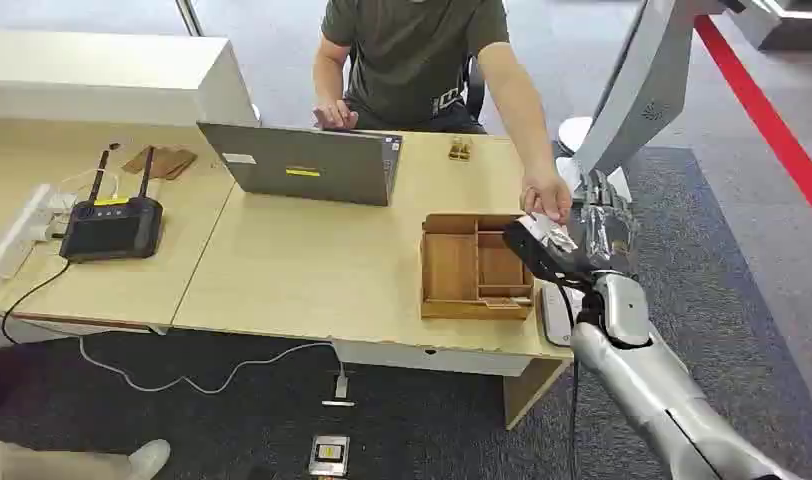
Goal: Pass the card to the sensor for recognition and then transmit it.
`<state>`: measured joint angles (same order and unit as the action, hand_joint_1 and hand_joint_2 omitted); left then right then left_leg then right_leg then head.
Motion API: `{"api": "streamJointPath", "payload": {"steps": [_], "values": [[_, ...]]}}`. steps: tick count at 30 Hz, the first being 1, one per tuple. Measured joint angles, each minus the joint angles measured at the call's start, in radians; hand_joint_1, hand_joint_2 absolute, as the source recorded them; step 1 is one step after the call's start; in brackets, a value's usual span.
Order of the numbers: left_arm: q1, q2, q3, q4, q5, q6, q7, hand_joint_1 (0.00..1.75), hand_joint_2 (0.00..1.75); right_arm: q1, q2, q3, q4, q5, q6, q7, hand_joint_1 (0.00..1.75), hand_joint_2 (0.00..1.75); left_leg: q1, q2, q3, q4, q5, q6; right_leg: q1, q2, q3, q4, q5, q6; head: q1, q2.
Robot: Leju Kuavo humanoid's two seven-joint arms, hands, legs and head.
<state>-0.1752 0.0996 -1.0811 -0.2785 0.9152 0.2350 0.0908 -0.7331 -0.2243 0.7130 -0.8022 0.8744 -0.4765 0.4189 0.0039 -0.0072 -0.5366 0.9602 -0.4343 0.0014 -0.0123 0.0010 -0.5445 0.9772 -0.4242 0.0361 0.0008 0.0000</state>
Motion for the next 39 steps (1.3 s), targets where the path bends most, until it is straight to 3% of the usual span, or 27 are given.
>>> {"api": "streamJointPath", "payload": {"steps": [9, 20, 31, 39], "values": [[0.002, -0.003, 0.001, 0.0, 0.018, 0.012, 0.003, 0.0, 1.75, -0.016, 0.048, -0.018, -0.005, 0.019, 0.022, -0.009, 1.75, 1.75, 0.0, 0.0, 0.0, 0.0, 0.0, 0.0, 0.0, 0.0, 0.0, 0.0, 0.0, 0.0, 0.0, 0.0], [0.002, -0.003, 0.002, 0.0, 0.018, 0.012, 0.003, 0.0, 1.75, -0.019, 0.062, -0.029, -0.005, 0.018, 0.022, -0.009, 1.75, 1.75, 0.0, 0.0, 0.0, 0.0, 0.0, 0.0, 0.0, 0.0, 0.0, 0.0, 0.0, 0.0, 0.0, 0.0], [0.001, -0.005, 0.001, 0.0, 0.013, 0.014, 0.0, 0.0, 1.75, -0.011, 0.062, -0.045, -0.013, 0.018, 0.075, -0.007, 1.75, 1.75, 0.0, 0.0, 0.001, 0.0, 0.0, 0.0, 0.0, 0.0, 0.0, 0.0, 0.0, 0.0, 0.0, 0.0], [0.005, -0.005, 0.002, 0.0, 0.018, 0.017, -0.008, 0.0, 1.75, 0.052, 0.031, -0.098, -0.094, 0.018, 0.103, -0.005, 1.75, 1.75, 0.0, 0.0, 0.0, 0.0, 0.0, 0.0, 0.0, 0.0, 0.0, 0.0, 0.0, 0.0, 0.0, 0.0]]}}
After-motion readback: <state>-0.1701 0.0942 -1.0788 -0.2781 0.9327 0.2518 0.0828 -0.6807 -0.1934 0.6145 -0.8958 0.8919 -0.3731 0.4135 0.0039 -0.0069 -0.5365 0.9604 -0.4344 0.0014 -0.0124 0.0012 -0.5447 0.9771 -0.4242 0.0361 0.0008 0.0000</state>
